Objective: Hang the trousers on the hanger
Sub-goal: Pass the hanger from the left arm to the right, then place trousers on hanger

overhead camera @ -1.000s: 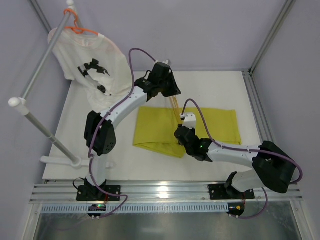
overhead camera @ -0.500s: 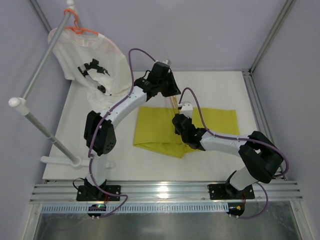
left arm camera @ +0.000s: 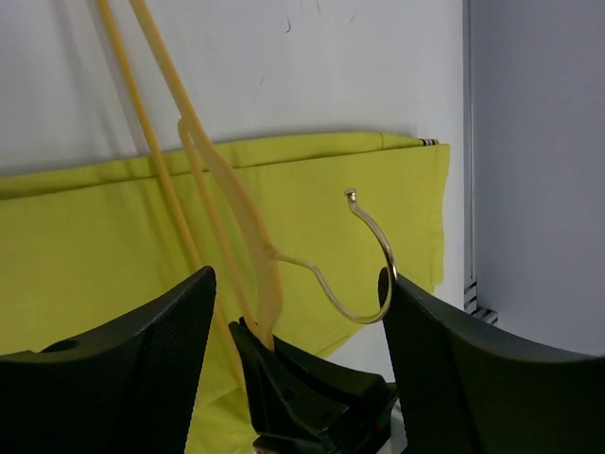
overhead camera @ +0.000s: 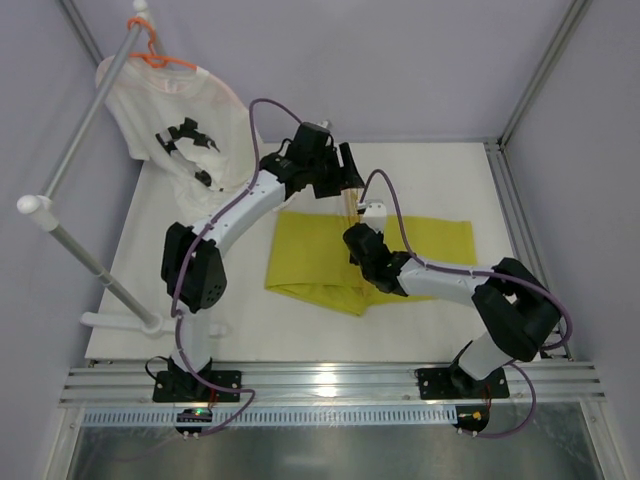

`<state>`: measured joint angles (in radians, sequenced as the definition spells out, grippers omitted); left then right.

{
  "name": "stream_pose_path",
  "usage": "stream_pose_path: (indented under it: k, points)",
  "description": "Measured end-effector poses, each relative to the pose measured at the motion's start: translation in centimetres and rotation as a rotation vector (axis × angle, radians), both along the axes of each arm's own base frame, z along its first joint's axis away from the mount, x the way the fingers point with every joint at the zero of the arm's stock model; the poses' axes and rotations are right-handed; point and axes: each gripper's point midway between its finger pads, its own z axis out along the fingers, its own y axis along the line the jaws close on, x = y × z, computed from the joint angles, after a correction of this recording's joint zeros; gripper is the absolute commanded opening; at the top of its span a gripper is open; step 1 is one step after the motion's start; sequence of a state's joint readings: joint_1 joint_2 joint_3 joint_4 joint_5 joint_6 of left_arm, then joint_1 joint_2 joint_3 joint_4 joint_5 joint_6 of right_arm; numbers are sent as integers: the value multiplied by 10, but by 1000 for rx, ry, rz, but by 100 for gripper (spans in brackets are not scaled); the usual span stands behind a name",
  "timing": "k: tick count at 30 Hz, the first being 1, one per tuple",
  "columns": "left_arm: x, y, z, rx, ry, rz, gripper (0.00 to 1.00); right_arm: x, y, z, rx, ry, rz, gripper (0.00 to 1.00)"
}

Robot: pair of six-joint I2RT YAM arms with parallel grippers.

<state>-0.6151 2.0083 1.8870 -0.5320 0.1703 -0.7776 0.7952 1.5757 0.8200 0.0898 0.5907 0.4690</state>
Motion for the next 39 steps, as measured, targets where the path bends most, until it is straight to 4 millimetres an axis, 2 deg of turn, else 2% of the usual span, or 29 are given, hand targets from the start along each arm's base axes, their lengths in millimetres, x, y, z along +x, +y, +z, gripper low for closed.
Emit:
stream_pose_path:
  k: [1, 7, 10, 13, 15, 18, 20, 24, 28, 35, 39]
  points:
    - [0, 4, 1, 0, 8, 0, 74, -2, -3, 0, 10, 0, -5, 4]
    - [5, 29, 24, -37, 1, 12, 75, -25, -17, 2, 65, -9, -5, 4]
    - [9, 59, 37, -27, -23, 51, 75, -34, -29, 5, 88, -14, -22, 4]
    - [4, 97, 34, 4, -25, 104, 75, -43, -39, 13, 115, -27, -40, 4]
    - [-8, 126, 19, 53, 1, 151, 75, -47, -44, 20, 140, -34, -56, 4]
    - [-34, 151, -12, 116, 54, 184, 76, -55, -53, 23, 188, -45, -94, 4]
    - [-52, 161, -35, 153, 103, 192, 76, -62, -61, 15, 201, -35, -115, 4]
    - [-81, 184, -86, 220, 223, 215, 77, -77, -74, -16, 190, 13, -144, 4]
    - [-104, 213, -125, 261, 327, 262, 78, -77, -76, -20, 223, -2, -163, 4]
    - [-134, 243, -169, 278, 443, 330, 78, -78, -78, -20, 243, -18, -165, 4]
    - [-143, 242, -182, 202, 492, 343, 77, -78, -78, -21, 242, -18, -163, 4]
